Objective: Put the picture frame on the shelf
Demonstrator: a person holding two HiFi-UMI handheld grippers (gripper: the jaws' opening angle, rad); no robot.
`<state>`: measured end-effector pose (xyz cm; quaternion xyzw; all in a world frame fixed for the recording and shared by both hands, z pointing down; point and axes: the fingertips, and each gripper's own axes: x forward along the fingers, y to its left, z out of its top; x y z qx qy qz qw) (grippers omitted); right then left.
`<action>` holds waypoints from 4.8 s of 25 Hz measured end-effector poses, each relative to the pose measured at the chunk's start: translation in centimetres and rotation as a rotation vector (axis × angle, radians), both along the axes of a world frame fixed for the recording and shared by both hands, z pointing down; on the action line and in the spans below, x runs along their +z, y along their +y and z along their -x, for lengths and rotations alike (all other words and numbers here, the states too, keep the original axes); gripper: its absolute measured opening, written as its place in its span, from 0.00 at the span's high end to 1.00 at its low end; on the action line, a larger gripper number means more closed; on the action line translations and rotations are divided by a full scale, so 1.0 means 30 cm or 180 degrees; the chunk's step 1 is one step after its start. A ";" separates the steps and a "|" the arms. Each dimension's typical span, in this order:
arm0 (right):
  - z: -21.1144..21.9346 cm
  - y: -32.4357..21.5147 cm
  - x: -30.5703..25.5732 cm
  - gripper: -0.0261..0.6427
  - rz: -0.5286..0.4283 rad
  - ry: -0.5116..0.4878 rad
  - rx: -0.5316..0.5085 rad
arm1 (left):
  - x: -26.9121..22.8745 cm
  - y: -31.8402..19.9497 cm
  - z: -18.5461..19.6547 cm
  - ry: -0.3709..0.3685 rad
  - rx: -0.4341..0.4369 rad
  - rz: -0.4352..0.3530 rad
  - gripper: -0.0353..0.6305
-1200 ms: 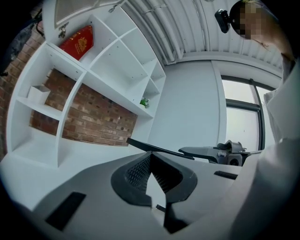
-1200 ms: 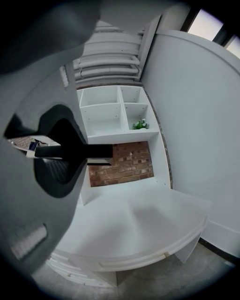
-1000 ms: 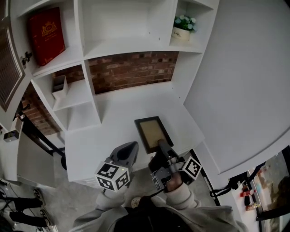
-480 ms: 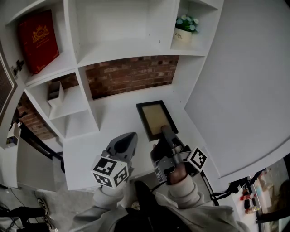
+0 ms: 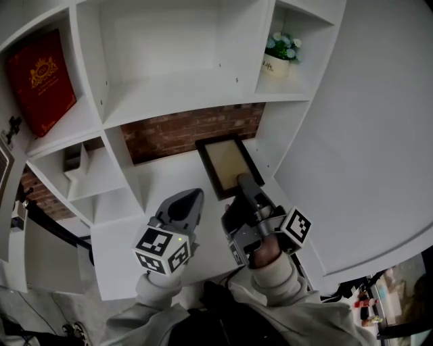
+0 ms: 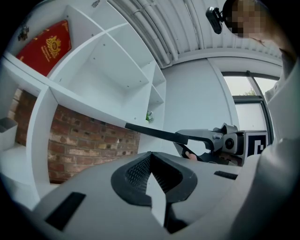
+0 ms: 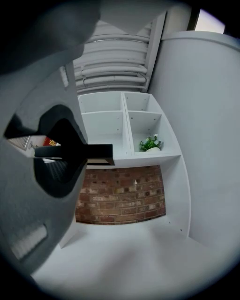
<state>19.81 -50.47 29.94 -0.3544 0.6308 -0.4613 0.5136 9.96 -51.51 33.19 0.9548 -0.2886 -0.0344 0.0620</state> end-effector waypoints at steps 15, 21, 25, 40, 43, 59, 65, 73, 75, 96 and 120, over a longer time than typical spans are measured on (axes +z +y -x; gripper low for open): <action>-0.021 -0.229 -0.217 0.89 -0.0103 0.0175 -0.0099 | -0.205 -0.192 -0.036 -0.0038 -0.0070 -0.0182 0.94; -0.049 -0.350 -0.241 0.89 -0.0020 0.0155 -0.0171 | -0.235 -0.295 -0.030 0.0007 -0.0194 -0.0207 0.94; -0.062 -0.427 -0.226 0.89 0.0148 0.0101 -0.0233 | -0.252 -0.362 -0.046 -0.0029 -0.0222 -0.0217 0.94; -0.070 -0.648 -0.247 0.89 0.0396 0.0083 -0.0309 | -0.234 -0.532 -0.111 -0.0096 -0.0222 -0.0230 0.94; -0.070 -0.653 -0.243 0.89 0.0404 0.0086 -0.0325 | -0.227 -0.544 -0.125 -0.0064 -0.0232 -0.0225 0.94; -0.057 -0.662 -0.261 0.87 0.0368 0.0092 -0.0343 | -0.230 -0.559 -0.152 -0.0081 -0.0211 -0.0309 0.94; -0.046 -0.676 -0.288 0.75 0.0261 0.0080 -0.0419 | -0.212 -0.581 -0.138 -0.0085 -0.0226 -0.0271 0.94; -0.048 -0.668 -0.293 0.66 0.0140 0.0036 -0.0434 | -0.199 -0.573 -0.115 -0.0083 -0.0267 -0.0276 0.94; -0.049 -0.665 -0.294 0.66 0.0107 0.0081 -0.0430 | -0.194 -0.569 -0.110 -0.0073 -0.0285 -0.0260 0.94; 0.058 -0.356 -0.108 0.44 -0.0453 0.0455 -0.0644 | 0.012 -0.310 0.011 -0.0080 -0.0355 -0.0162 0.94; 0.252 0.262 0.288 0.89 -0.0118 0.2266 -0.0080 | 0.315 0.313 0.200 -0.0121 -0.0009 0.0400 0.94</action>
